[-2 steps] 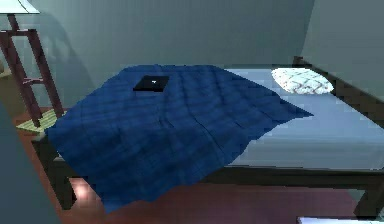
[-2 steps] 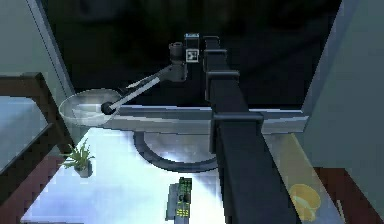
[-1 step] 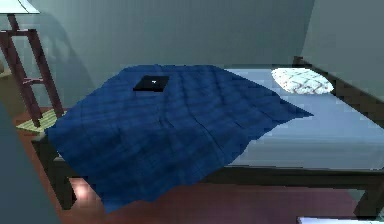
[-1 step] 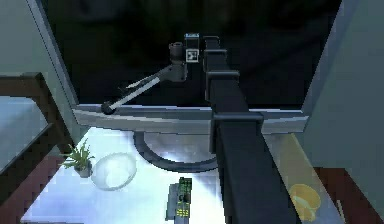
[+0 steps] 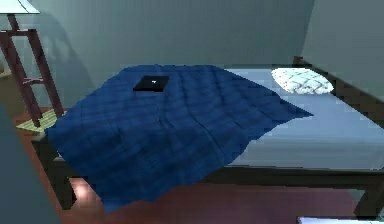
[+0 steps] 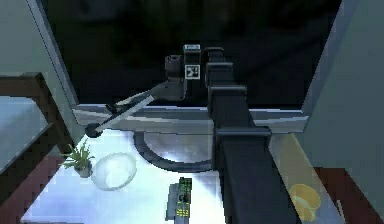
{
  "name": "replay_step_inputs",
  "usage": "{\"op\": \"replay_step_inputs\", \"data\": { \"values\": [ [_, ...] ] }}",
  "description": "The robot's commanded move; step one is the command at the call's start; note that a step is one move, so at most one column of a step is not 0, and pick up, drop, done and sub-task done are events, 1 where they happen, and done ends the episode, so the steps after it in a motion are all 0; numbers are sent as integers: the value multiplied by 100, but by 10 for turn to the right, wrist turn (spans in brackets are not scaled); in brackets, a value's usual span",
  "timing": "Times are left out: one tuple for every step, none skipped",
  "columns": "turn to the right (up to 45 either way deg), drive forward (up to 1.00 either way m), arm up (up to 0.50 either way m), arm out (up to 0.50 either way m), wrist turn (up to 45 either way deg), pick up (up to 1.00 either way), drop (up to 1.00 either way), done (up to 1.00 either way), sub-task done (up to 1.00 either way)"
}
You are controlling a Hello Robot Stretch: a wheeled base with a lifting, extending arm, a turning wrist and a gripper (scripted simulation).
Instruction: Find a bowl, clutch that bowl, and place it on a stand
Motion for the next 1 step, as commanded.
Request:
{"op": "replay_step_inputs", "data": {
  "values": [
    [0,0,0,0,0,0,0,100,0]
  ]
}}
